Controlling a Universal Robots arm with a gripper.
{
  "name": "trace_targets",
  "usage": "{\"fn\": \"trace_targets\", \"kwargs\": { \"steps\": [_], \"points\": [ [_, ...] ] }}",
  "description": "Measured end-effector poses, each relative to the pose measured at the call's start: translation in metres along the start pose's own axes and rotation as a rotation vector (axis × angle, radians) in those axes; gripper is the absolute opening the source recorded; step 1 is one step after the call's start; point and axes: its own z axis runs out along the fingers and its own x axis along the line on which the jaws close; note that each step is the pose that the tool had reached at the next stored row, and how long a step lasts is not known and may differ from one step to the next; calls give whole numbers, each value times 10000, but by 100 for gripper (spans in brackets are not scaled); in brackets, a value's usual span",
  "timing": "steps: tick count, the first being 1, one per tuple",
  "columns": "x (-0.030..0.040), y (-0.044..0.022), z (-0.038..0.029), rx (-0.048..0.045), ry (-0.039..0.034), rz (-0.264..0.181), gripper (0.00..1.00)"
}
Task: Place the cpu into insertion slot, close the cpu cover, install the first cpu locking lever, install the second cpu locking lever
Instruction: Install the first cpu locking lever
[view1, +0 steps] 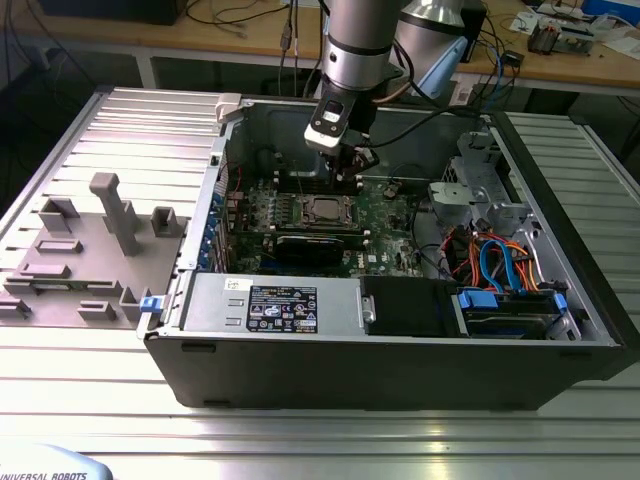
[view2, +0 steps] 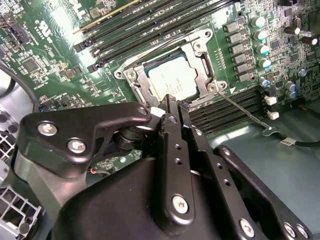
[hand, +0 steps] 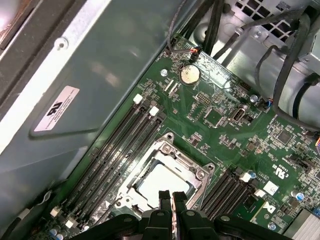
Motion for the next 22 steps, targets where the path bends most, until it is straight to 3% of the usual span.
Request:
{"fn": "trace_targets", "kwargs": {
  "steps": [8, 11, 13, 22],
  "points": [
    [1, -1, 0, -13, -11, -46, 16],
    [7, -9, 0, -324, -245, -77, 16],
    [9, -11, 2, -377, -283, -178, 16],
    [9, -12, 0, -365, -266, -2045, 16]
  ]
}}
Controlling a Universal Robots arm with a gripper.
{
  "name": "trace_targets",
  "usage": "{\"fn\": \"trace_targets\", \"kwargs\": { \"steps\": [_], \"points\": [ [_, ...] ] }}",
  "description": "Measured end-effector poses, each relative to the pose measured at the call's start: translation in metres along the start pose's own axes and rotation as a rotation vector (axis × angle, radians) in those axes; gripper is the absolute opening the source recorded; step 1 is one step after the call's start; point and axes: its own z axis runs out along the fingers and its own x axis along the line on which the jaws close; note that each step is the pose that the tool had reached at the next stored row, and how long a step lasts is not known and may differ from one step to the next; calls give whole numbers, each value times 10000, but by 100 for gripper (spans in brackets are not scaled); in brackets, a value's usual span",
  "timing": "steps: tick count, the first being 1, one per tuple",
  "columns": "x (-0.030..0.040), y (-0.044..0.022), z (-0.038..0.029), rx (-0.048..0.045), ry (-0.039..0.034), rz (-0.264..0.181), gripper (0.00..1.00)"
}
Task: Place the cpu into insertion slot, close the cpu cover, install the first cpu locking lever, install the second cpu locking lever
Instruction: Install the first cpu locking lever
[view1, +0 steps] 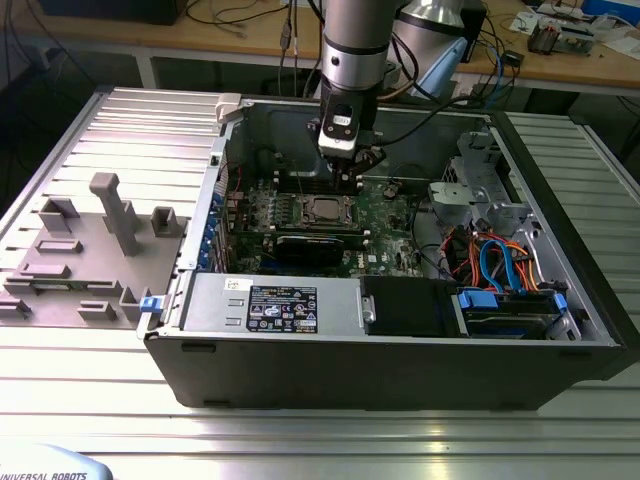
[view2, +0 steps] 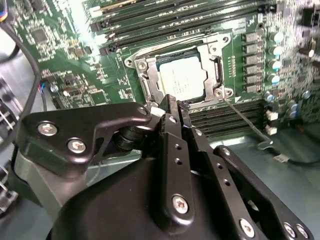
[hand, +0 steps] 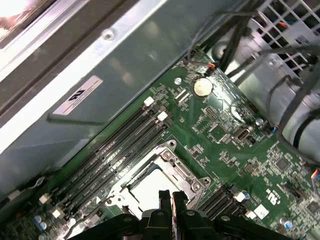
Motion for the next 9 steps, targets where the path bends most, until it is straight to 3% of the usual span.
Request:
{"fn": "trace_targets", "kwargs": {
  "steps": [4, 9],
  "points": [
    [1, -1, 0, -5, 9, -460, 16],
    [2, -2, 0, -5, 9, -511, 16]
  ]
}}
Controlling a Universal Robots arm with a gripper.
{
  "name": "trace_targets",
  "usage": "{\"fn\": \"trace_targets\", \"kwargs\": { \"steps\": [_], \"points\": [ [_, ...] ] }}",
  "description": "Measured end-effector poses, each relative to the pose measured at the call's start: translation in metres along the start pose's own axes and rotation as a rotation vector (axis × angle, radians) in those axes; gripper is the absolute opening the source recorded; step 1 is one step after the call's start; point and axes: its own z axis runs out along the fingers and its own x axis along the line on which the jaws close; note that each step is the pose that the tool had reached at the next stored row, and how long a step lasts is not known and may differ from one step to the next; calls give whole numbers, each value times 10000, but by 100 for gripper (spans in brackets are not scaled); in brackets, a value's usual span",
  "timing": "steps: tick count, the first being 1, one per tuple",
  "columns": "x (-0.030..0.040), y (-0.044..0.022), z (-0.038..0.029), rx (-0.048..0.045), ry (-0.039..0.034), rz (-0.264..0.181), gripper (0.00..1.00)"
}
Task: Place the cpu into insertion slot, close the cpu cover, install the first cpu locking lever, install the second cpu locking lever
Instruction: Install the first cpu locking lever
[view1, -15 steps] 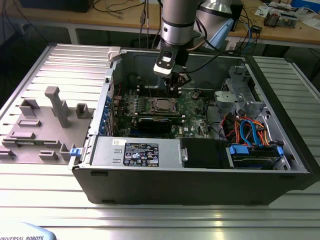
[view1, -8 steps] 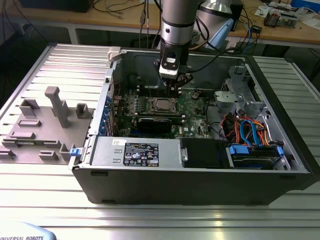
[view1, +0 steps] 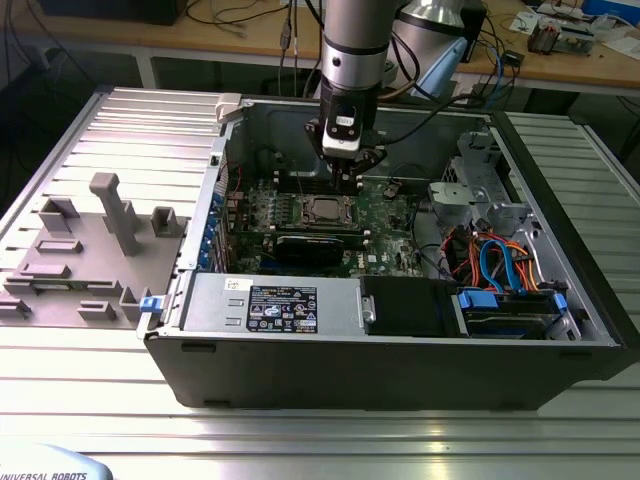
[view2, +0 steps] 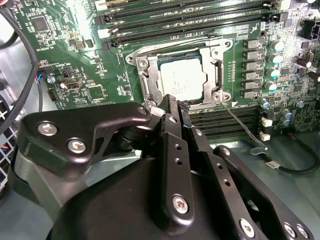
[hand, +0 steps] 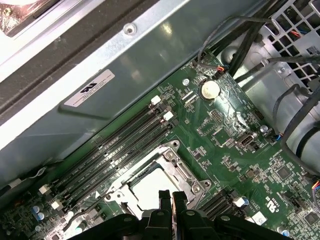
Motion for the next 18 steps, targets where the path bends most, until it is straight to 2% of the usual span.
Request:
{"fn": "trace_targets", "kwargs": {
  "steps": [9, 12, 14, 18],
  "points": [
    [0, 0, 0, 0, 1, -72, 16],
    [0, -1, 0, -2, 13, -514, 16],
    [0, 0, 0, -5, 27, -1119, 16],
    [0, 0, 0, -9, 46, -1892, 16]
  ]
}}
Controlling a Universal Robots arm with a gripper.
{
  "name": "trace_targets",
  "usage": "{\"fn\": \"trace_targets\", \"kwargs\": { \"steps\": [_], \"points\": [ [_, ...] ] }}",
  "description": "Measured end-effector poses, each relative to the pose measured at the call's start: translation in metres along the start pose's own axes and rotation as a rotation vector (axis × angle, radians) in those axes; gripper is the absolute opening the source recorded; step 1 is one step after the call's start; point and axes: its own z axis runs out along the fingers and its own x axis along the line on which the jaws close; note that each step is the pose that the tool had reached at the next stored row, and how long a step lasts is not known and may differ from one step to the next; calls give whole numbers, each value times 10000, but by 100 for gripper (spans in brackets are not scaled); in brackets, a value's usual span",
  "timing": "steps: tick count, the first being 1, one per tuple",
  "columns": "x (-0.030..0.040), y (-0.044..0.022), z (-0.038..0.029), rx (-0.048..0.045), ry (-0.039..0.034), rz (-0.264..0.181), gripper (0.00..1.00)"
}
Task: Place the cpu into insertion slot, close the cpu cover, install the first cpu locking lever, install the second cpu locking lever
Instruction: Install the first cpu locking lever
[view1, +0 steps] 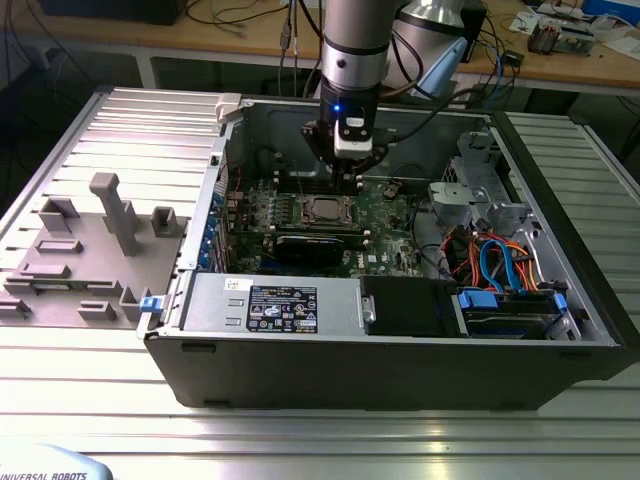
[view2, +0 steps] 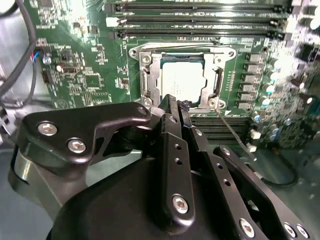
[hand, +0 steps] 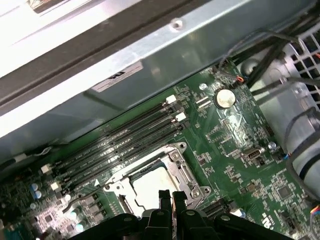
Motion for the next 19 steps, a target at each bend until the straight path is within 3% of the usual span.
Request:
{"fn": "trace_targets", "kwargs": {
  "steps": [2, 19],
  "points": [
    [0, 0, 0, -2, 7, -300, 16],
    [0, 0, 0, -2, 8, -321, 16]
  ]
}}
